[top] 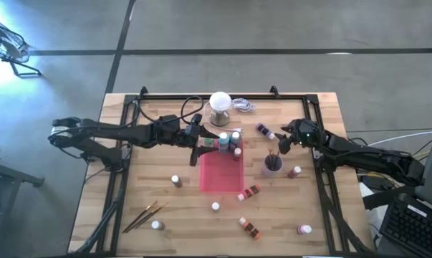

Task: Pick & Place Paint Supplies
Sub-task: Put the small purple paint bottle into the red bin

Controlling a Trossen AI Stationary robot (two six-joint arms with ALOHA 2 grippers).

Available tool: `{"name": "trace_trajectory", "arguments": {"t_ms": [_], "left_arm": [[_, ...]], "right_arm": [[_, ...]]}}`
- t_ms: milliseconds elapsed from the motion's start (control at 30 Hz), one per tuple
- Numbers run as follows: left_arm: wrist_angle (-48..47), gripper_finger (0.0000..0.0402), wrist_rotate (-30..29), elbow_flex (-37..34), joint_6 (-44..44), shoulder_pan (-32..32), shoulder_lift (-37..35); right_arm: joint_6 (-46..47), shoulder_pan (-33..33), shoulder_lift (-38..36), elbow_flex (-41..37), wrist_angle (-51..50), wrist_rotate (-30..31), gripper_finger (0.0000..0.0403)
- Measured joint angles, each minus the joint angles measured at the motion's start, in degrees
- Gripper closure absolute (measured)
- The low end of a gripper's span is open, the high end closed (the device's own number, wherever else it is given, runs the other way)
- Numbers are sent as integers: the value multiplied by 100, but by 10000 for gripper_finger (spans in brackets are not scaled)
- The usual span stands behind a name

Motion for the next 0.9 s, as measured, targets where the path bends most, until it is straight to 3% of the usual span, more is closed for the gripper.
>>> {"name": "trace_trajectory", "arguments": {"t_ms": [433, 900], "left_arm": [[0, 193, 1, -2, 2, 0, -2], [0, 193, 0, -2, 2, 2, -2]], "right_arm": [[-120, -451, 137, 81, 2, -447, 161], [-488, -545, 1956, 664, 170, -383, 172]]}}
